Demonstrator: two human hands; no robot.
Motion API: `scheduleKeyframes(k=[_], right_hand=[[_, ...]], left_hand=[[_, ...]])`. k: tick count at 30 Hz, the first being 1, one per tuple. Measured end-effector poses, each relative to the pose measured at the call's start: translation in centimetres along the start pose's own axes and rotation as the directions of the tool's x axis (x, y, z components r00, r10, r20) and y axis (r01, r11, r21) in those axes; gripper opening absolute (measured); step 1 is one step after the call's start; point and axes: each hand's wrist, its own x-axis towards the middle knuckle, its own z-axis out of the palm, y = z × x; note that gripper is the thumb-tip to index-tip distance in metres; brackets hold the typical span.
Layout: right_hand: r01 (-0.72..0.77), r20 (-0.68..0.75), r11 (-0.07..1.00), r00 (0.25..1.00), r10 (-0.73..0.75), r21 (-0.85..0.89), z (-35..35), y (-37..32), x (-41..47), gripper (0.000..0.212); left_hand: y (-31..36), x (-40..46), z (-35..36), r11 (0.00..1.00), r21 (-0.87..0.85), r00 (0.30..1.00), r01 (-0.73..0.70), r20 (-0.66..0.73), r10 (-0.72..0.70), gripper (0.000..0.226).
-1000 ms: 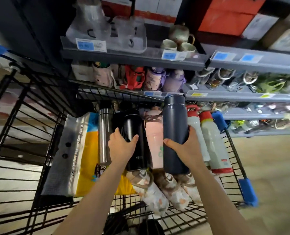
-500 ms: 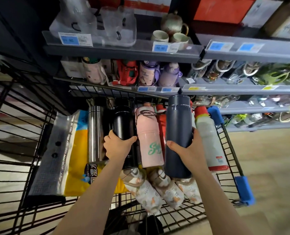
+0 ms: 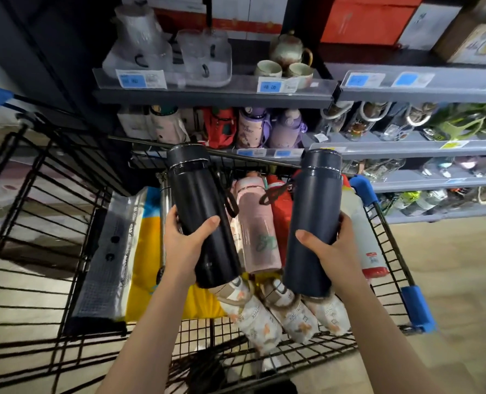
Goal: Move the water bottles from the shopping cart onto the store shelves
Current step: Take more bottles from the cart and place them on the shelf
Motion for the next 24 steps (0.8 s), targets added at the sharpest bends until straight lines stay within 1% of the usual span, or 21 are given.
scheduleKeyframes(k=[4, 8, 11, 14, 16, 18, 21, 22, 24], right_hand=[[0.076, 0.051, 0.997, 0.996, -0.077, 0.03, -1.3, -0.5, -1.0, 0.08], [0.205, 0.119, 0.976, 0.97, -0.212, 0.069, -4.5, -1.0, -1.4, 0.082], [0.281, 0.157, 0.956, 0.944, -0.292, 0.087, -9.3, -0.7, -1.7, 0.083], [0.354, 0.164, 0.934, 0.92, -0.356, 0.044, -16.8, 0.1, -1.5, 0.095], [0.395, 0.128, 0.919, 0.91, -0.394, 0.019, -22.4, 0.5, -1.3, 0.093], [0.411, 0.074, 0.912, 0.909, -0.411, 0.013, -27.9, 0.7, -1.1, 0.094], [0.439, -0.025, 0.898, 0.898, -0.439, 0.018, -35.5, 1.1, -0.8, 0.096], [0.443, -0.035, 0.896, 0.896, -0.443, 0.019, -36.4, 1.0, -0.6, 0.094], [0.467, -0.096, 0.884, 0.881, -0.464, 0.015, -40.5, 0.7, -0.1, 0.086]], left_hand=[[0.8, -3.9, 0.3, 0.999, -0.002, 0.999, -0.042, 0.029, 0.042, 0.072], [1.3, -8.8, 2.4, 0.977, 0.095, 0.981, -0.193, 0.036, 0.19, 0.08], [1.6, -12.9, 6.6, 0.938, 0.15, 0.95, -0.312, 0.023, 0.313, 0.08], [1.7, -17.5, 12.9, 0.896, 0.182, 0.912, -0.405, 0.007, 0.411, 0.092], [1.8, -20.3, 17.8, 0.868, 0.17, 0.881, -0.466, 0.002, 0.473, 0.087], [2.0, -22.8, 22.7, 0.858, 0.154, 0.87, -0.49, 0.025, 0.492, 0.084], [2.0, -25.5, 29.6, 0.858, 0.1, 0.863, -0.503, 0.095, 0.495, 0.091], [2.0, -25.5, 30.5, 0.859, 0.082, 0.862, -0.505, 0.102, 0.497, 0.094], [2.6, -26.9, 34.7, 0.847, 0.076, 0.846, -0.527, 0.15, 0.512, 0.094]])
